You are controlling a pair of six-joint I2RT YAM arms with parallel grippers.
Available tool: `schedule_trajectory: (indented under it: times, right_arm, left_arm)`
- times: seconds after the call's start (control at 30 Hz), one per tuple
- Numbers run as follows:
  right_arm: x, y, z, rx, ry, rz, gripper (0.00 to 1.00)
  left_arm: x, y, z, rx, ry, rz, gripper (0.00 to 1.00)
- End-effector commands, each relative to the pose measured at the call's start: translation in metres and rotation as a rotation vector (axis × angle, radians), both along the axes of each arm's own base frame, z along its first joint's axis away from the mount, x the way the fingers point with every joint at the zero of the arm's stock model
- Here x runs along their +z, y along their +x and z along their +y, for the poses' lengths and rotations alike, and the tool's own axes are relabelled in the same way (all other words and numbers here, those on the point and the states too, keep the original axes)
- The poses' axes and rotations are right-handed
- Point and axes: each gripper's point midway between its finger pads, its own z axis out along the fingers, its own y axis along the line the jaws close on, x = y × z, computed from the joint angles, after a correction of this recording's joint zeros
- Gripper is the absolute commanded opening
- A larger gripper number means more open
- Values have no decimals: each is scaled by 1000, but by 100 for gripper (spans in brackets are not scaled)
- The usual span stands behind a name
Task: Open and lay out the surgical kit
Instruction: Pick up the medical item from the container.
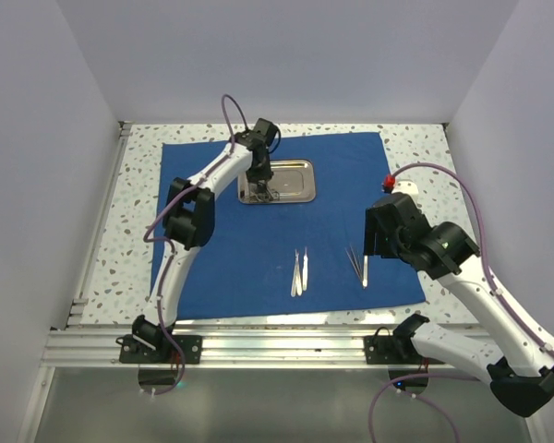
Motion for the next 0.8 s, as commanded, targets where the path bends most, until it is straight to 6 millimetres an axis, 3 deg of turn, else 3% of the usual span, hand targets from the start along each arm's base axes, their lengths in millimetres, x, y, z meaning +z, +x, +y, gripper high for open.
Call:
schedule_trajectory:
  times: [0.0, 0.17, 0.27, 0.33, 0.4, 0.6, 0.77]
  right_arm:
    - [7, 4, -3, -3, -5, -47, 66]
    - [6, 3, -4, 0, -2, -54, 66]
    - [4, 2, -3, 7, 1, -55, 67]
    - [4, 2, -3, 10, 2, -58, 67]
    - [4, 2, -3, 11, 4, -60, 66]
    - [4, 2, 0, 25, 22, -67, 67]
    - [3, 2, 5, 50, 33, -59, 66]
  left_arm:
    - [-16, -28, 10, -7, 70, 89, 31]
    - [-35, -46, 15, -12, 107, 141, 25]
    - [-41, -49, 16, -18, 112, 156, 16]
    - [-39, -48, 15, -27, 109, 154, 1]
    - [-34, -45, 12, -34, 99, 142, 0]
    - [9, -26, -5, -61, 15, 42, 0]
    - [71, -7, -22, -81, -83, -85, 0]
